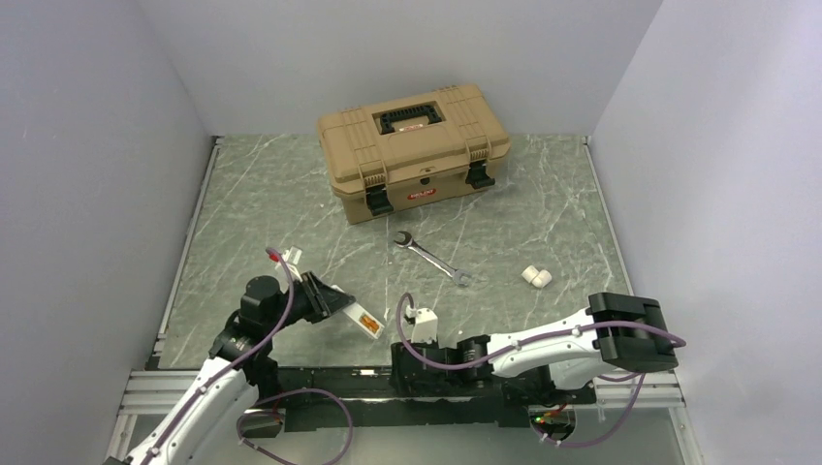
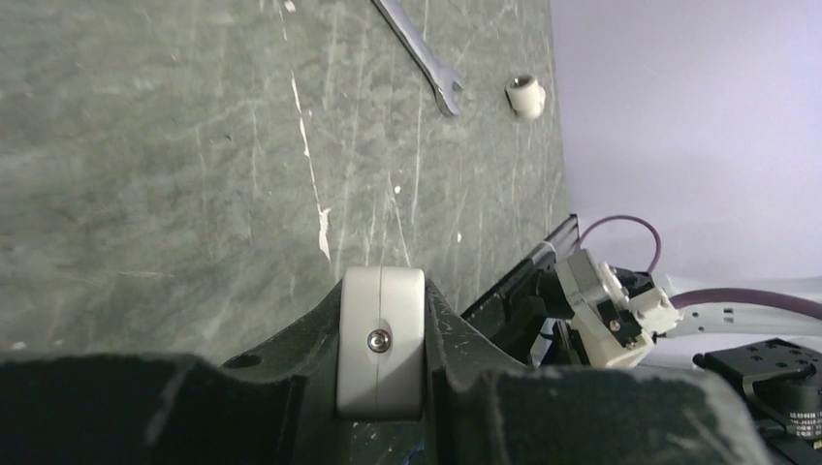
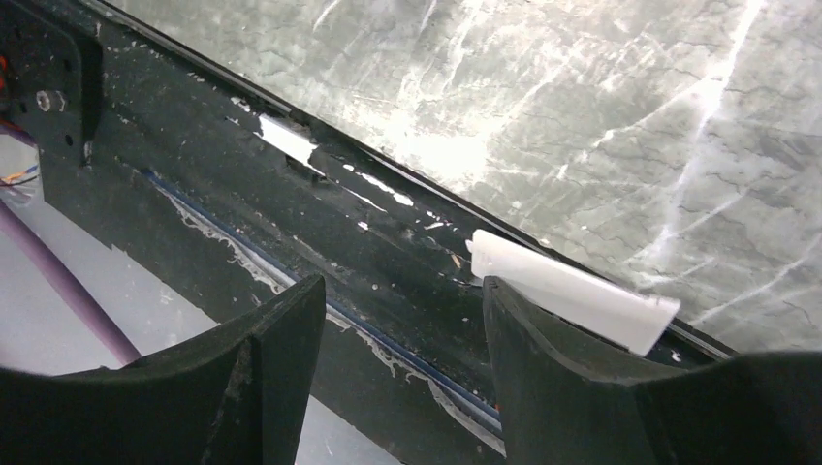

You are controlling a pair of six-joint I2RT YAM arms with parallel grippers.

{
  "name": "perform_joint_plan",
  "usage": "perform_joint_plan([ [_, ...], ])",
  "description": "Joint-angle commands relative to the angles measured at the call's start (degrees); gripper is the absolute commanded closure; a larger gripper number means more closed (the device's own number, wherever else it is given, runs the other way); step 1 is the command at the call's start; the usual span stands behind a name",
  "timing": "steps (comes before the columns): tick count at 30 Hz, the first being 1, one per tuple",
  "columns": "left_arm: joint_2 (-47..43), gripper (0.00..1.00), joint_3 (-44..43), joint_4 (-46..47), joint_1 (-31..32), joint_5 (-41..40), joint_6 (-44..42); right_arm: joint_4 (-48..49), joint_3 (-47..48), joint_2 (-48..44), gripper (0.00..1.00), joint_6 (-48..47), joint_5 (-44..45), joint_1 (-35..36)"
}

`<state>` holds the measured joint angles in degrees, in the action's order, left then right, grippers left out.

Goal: Load the batteries into the remote control

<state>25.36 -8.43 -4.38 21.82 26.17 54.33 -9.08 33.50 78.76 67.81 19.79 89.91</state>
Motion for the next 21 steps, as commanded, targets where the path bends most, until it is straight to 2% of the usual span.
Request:
perform_joint_plan([
  [1, -2.6, 1.0, -4.4, -7.1, -1.1, -4.0, -3.7, 0.3, -1.1, 2.0, 0.36, -3.8, 3.1, -2.0],
  [7, -3.6, 1.0, -4.0, -8.3, -1.8, -3.7, -3.6, 1.9, -0.4, 2.5, 0.36, -7.2, 3.2, -4.3],
  [14, -3.2, 1.0, -3.2, -7.1, -2.0, -2.9, -3.1, -1.7, 2.2, 1.9, 0.36, -9.9, 4.9, -5.5],
  [21, -3.3, 1.0, -3.2, -7.5, -2.1, -2.7, -3.4, -3.3, 1.2, -4.1, 0.36, -13.4, 5.9, -5.6],
])
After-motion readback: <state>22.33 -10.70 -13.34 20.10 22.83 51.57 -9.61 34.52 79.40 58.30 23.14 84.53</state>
